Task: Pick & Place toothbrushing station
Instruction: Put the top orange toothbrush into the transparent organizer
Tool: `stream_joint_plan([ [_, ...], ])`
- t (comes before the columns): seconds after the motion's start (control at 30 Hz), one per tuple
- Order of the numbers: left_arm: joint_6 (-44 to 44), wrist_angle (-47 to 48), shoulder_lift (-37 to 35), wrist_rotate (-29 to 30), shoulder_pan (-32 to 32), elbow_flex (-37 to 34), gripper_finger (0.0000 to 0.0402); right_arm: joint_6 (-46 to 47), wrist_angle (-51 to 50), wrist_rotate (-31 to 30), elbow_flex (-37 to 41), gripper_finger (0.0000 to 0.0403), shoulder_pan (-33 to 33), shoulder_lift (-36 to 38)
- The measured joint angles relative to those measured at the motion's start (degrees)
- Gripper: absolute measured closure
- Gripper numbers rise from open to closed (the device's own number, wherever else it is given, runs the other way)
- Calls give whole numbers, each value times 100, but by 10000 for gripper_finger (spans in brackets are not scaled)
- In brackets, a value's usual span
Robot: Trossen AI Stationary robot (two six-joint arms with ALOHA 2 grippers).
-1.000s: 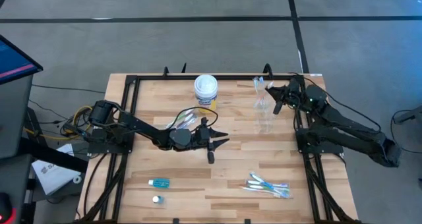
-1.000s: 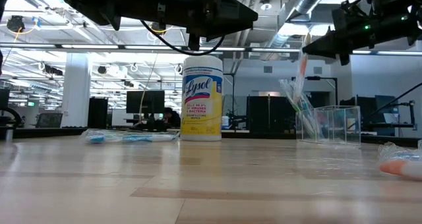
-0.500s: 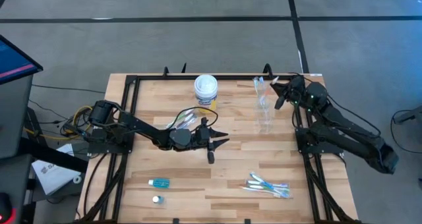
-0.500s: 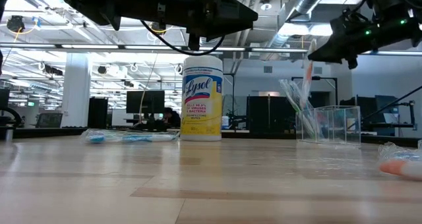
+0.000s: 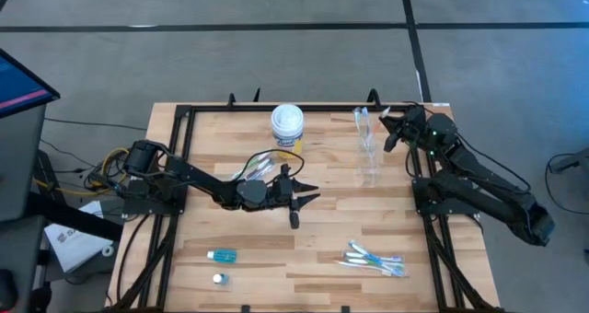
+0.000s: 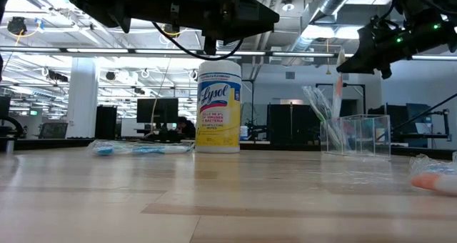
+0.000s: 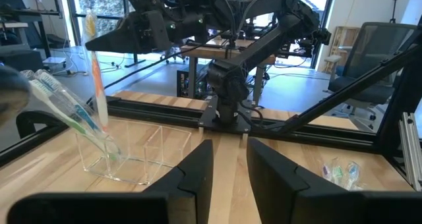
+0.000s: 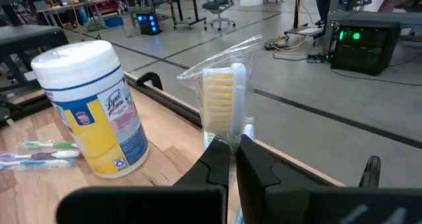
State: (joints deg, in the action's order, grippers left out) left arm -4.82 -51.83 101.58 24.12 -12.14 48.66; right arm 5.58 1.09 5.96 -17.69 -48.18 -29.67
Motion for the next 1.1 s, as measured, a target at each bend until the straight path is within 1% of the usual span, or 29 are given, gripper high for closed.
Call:
stream_joint_plan([
  [0.3, 2, 0, 0, 1, 0, 0, 314, -15, -66, 0, 7, 402, 4, -39],
  [0.63, 2, 0, 2, 1, 0, 0, 314, -83, 84, 17, 13, 402, 28, -669],
  [0.83, 2, 0, 2, 0, -2, 0, 314, -113, 433, 20, 13, 402, 265, -1039],
  [1.1, -16, 4, 2, 0, 0, 0, 314, -160, 557, 14, 15, 403, 385, -1343],
])
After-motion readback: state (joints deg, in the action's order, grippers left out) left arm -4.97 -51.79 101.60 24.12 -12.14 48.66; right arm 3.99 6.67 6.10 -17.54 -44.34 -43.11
